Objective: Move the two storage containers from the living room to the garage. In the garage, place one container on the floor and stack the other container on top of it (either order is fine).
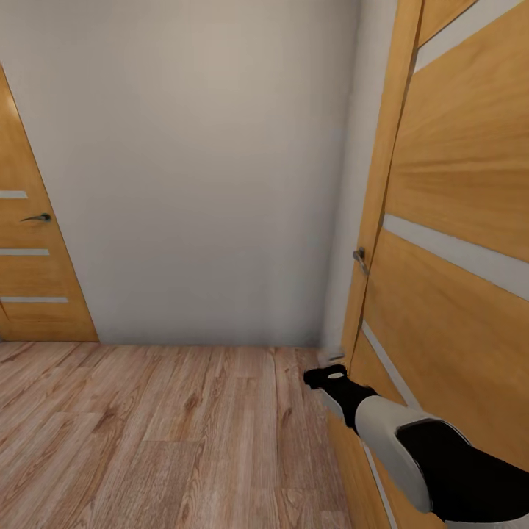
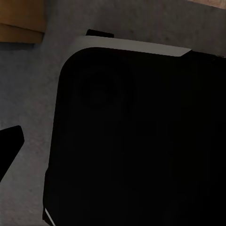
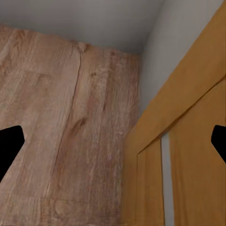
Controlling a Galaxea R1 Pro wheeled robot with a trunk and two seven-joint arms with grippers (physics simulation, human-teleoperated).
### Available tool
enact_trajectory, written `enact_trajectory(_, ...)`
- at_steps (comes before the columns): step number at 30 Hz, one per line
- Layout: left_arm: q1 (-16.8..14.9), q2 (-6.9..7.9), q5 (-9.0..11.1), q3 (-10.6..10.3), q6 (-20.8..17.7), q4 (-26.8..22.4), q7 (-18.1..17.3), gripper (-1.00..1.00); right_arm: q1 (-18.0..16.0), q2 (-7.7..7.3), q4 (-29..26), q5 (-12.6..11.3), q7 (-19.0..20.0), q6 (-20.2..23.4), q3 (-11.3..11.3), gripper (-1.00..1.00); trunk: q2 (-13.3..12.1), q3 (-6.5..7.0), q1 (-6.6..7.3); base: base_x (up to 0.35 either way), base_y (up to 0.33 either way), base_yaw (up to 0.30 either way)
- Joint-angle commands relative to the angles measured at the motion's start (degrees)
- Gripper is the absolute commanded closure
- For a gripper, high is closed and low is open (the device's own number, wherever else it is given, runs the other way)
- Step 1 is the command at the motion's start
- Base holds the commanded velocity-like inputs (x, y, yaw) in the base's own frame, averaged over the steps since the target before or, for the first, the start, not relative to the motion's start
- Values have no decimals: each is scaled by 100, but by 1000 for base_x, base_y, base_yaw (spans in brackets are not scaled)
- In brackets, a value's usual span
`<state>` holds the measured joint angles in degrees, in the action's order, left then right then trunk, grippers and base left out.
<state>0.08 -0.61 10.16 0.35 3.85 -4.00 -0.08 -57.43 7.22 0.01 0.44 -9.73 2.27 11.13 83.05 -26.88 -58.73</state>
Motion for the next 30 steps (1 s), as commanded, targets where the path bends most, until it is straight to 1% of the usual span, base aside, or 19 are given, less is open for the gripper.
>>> enact_trajectory(1,1,-1,39,0,11,-4,-1,-100,-5,-11,39,-37,82,34,40,-100,3,-5,0,0,0,0)
enact_trajectory(2,1,-1,39,0,11,-4,-1,-100,76,-114,114,-110,339,85,42,-100,3,-5,0,0,0,0)
enact_trajectory(3,1,-1,39,0,11,-4,-1,-100,120,-151,130,-125,401,109,43,-100,3,-5,0,0,0,0)
enact_trajectory(4,1,-1,39,2,11,-4,-1,-100,263,-224,152,-145,493,179,44,-100,3,-5,0,0,0,0)
enact_trajectory(5,1,-1,39,1,11,-4,-1,-100,363,-253,160,-151,526,222,45,-100,3,-5,0,0,0,0)
enact_trajectory(8,1,-1,39,0,11,-4,-1,-100,1158,-365,184,-175,628,442,46,-100,3,-5,0,0,0,0)
enact_trajectory(9,1,-1,39,0,11,-4,-1,-100,1306,-389,186,-177,635,454,46,-100,3,-5,0,0,0,0)
enact_trajectory(11,1,-1,39,2,11,-4,-1,-100,1901,-465,190,-180,653,465,47,-100,3,-5,0,0,0,0)
enact_trajectory(12,1,-1,39,1,11,-4,-1,-100,2047,-478,190,-179,656,466,47,-100,3,-5,0,0,0,0)
enact_trajectory(13,1,-1,39,3,11,-4,-1,-100,2319,-496,191,-176,656,461,47,-100,3,-5,0,0,0,0)
enact_trajectory(14,1,-1,39,2,11,-4,-1,-100,2448,-502,191,-173,656,455,47,-100,3,-5,0,0,0,0)
enact_trajectory(16,1,-1,39,4,11,-4,1,-100,2935,-523,191,-172,657,366,47,-100,3,-5,0,0,0,0)
enact_trajectory(18,1,-1,39,6,11,-4,2,-100,3150,-528,192,-174,657,299,47,-100,3,-5,0,0,0,0)
enact_trajectory(20,1,-1,39,8,11,-4,2,-100,3654,-565,192,-172,657,167,50,-100,3,-5,0,0,0,0)
enact_trajectory(21,1,1,39,8,11,-4,2,-100,3843,-597,192,-171,657,117,52,-100,3,-5,0,0,0,0)
enact_trajectory(22,1,2,39,8,11,-4,3,-100,3934,-609,192,-170,657,87,53,-100,3,-5,0,0,0,0)
enact_trajectory(23,1,5,43,9,11,-4,3,-100,4183,-636,192,-169,657,-48,54,-100,3,-5,0,0,0,0)
enact_trajectory(26,1,7,46,9,11,-4,3,-100,4496,-671,192,-171,657,-390,55,-100,3,-5,0,0,0,0)
enact_trajectory(30,1,8,47,9,11,-4,7,-100,4784,-762,192,-179,661,-668,55,-100,3,-5,0,0,0,0)
